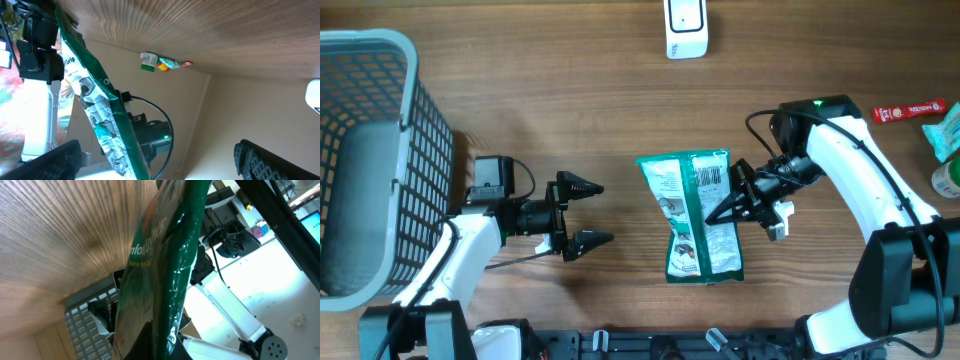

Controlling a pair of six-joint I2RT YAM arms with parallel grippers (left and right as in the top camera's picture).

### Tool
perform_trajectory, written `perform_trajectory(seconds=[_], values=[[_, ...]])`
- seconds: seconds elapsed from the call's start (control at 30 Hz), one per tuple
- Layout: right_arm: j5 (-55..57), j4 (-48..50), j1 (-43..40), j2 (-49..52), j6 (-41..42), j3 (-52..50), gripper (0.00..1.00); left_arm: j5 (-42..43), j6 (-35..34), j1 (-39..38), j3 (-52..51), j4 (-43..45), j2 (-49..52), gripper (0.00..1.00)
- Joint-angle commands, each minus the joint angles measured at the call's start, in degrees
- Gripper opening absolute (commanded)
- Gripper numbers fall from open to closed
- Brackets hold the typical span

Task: Scan the item barcode
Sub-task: 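Hold the glove pack in front of the white scanner with right gripper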

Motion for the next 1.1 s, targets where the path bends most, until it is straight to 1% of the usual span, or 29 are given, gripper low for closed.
perform_trajectory(seconds=[0.0, 0.03, 0.1, 0.17, 0.2, 0.23, 0.3, 0.4, 0.43, 0.5, 0.53, 0.57, 0.7, 0.73, 0.83, 0.87, 1.0, 1.07], values=[[0.3, 8.1, -0.3, 0.5, -11.5, 0.2, 0.04, -1.6, -8.8, 0.3, 0.0, 0.0, 0.3, 1.00], [-1.2, 14.9, -0.3, 0.5, -20.3, 0.2, 0.04, -3.3, -8.8, 0.3, 0.0, 0.0, 0.3, 1.00], [-4.9, 26.1, -0.4, 0.5, -33.5, 0.7, 0.04, -5.6, -8.7, 0.3, 0.0, 0.0, 0.3, 1.00], [-1.5, 27.5, -0.4, 0.3, -38.2, 2.9, 0.04, -7.1, -8.8, 0.3, 0.0, 0.0, 0.3, 1.00], [2.4, 26.8, -0.4, -0.2, -38.8, 4.6, 0.04, -8.1, -8.8, 0.3, 0.0, 0.0, 0.3, 1.00], [5.9, 26.0, -0.4, -0.9, -37.2, 5.7, 0.04, -9.1, -8.8, 0.3, 0.0, 0.0, 0.3, 1.00], [16.2, 25.9, -0.4, -4.1, -30.6, 7.4, 0.04, -11.7, -8.8, 0.3, 0.0, 0.0, 0.3, 1.00], [34.8, 28.2, -0.2, -10.6, -16.4, 7.6, 0.04, -17.5, -8.8, 0.3, 0.0, 0.0, 0.3, 1.00], [44.8, 29.0, -0.1, -13.6, -7.9, 7.6, 0.04, -20.5, -8.8, 0.3, 0.0, 0.0, 0.3, 1.00], [52.7, 32.5, -0.1, -15.5, -1.3, 7.6, 0.05, -24.2, -8.8, 0.3, 0.0, 0.0, 0.3, 1.00], [57.2, 36.7, -0.1, -15.7, 1.0, 7.6, 0.05, -27.3, -8.8, 0.3, 0.0, 0.0, 0.3, 1.00], [58.1, 38.9, -0.1, -15.5, 0.9, 7.6, 0.05, -28.9, -8.8, 0.3, 0.0, 0.0, 0.3, 1.00], [58.2, 41.8, 0.0, -14.4, 0.9, 7.5, 0.05, -34.8, -8.8, 0.3, 0.0, 0.0, 0.3, 1.00], [58.9, 44.7, 0.0, -14.0, 0.3, 7.1, 0.05, -35.5, -8.8, 0.3, 0.0, 0.0, 0.3, 1.00], [62.7, 56.6, 0.2, -11.9, -5.0, 5.5, 0.04, -36.0, -8.8, 0.3, 0.0, 0.0, 0.3, 1.00], [64.6, 62.0, 0.7, -10.3, -7.0, 5.0, 0.05, -36.0, -8.8, 0.3, 0.0, 0.0, 0.3, 1.00], [66.1, 80.2, 2.8, -1.4, -14.7, 5.0, 0.05, -36.0, -8.8, 0.3, 0.0, 0.0, 0.3, 1.00], [66.1, 91.1, 4.0, 5.4, -15.8, 5.0, 0.05, -36.0, -8.8, 0.3, 0.0, 0.0, 0.3, 1.00]])
